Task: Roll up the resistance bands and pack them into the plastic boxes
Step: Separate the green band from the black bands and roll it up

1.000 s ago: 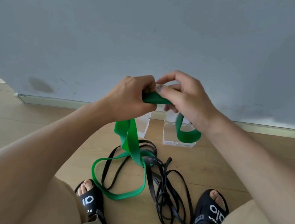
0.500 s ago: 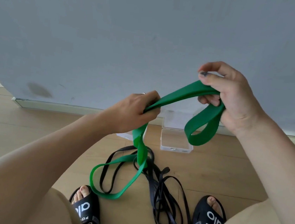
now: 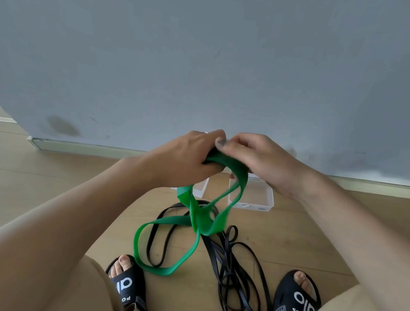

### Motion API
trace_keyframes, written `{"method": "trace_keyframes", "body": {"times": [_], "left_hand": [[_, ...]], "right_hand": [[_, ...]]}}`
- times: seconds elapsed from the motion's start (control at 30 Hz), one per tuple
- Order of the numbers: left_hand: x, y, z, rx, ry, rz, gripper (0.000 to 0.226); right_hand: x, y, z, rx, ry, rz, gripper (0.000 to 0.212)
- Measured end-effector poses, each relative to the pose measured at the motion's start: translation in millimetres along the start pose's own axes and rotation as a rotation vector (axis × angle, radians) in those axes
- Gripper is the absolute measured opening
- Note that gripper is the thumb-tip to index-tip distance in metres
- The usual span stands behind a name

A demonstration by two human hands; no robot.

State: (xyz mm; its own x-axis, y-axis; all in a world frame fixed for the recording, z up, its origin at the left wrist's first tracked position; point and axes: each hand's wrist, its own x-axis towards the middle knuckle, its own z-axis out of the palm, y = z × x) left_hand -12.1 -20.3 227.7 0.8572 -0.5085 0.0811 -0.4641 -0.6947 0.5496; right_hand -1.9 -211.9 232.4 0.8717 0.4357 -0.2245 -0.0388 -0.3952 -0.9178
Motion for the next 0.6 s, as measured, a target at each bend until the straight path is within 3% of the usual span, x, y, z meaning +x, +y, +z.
{"method": "trace_keyframes", "body": {"times": [0.17, 0.43, 0.6], "left_hand": [[-2.6, -7.3, 2.9, -0.031, -0.107, -0.037, 0.027], [3.4, -14.6, -1.5, 0.021, -0.083, -0.017, 0.018], [2.9, -15.7, -1.8, -0.082, -0.120, -0.022, 0.030]], "right_hand": [[0.9, 2.9, -4.2, -0.104, -0.002, 0.030, 0.046], [-3.1, 3.1, -8.8, -0.190, -0.093, 0.030, 0.055], [-6.9, -1.7, -16.3, -0.217, -0.164, 0.046, 0.059]]}}
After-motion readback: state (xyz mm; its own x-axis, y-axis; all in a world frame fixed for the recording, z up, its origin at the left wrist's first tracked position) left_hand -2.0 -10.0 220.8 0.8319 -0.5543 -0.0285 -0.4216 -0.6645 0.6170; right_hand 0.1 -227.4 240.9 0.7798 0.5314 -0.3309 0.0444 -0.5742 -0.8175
